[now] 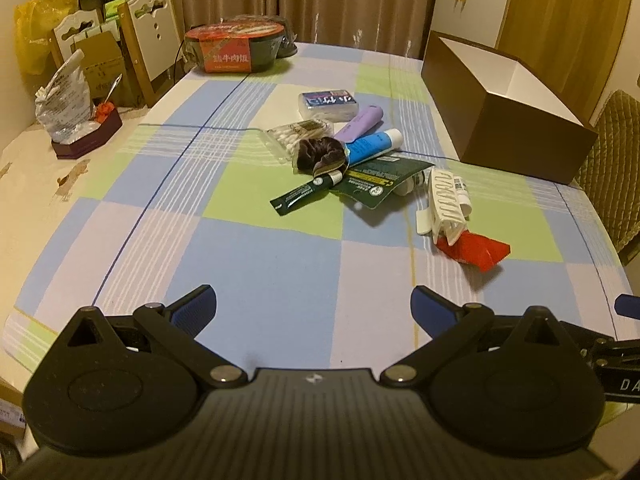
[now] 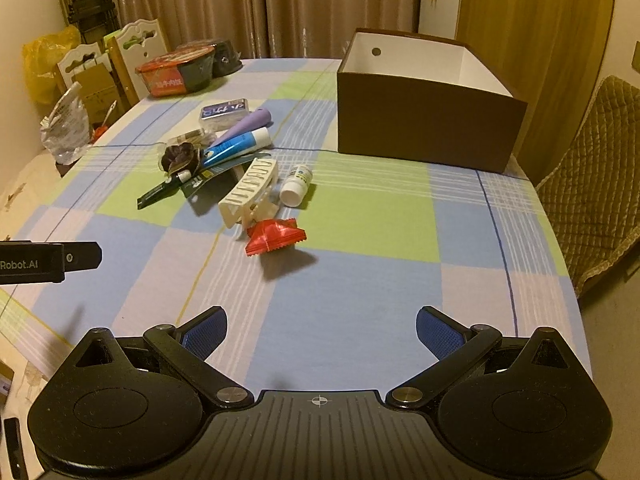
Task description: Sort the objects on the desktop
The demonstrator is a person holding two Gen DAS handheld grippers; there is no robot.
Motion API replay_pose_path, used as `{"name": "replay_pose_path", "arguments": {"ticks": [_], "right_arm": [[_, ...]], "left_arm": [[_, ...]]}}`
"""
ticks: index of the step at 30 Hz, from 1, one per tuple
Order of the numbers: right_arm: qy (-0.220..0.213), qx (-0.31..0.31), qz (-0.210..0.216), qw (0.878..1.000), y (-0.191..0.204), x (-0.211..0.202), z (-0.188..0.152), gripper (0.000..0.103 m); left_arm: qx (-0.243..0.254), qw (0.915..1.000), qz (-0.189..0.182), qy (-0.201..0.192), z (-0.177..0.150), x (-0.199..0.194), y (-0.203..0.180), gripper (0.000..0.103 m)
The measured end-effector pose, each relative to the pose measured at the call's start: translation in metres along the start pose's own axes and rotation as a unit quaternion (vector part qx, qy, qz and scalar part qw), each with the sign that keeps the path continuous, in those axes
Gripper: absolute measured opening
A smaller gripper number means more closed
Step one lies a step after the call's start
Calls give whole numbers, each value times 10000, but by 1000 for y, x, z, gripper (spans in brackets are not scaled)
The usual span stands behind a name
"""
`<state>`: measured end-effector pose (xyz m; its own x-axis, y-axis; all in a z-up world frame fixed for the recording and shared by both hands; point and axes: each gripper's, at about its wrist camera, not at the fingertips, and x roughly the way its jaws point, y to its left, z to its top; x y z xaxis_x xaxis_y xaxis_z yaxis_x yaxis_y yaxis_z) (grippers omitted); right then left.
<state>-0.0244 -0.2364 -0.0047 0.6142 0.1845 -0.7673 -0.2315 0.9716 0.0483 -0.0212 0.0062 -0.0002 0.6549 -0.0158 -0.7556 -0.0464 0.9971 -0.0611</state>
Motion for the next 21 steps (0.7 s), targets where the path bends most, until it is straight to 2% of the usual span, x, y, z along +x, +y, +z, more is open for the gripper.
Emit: {"name": "replay_pose_path", "arguments": {"ticks": [21], "right_arm": [[-109,-110,79,9998,8,-3,2,103]], "left_arm": [[197,9998,19,-38,3,-9,2,102]]}}
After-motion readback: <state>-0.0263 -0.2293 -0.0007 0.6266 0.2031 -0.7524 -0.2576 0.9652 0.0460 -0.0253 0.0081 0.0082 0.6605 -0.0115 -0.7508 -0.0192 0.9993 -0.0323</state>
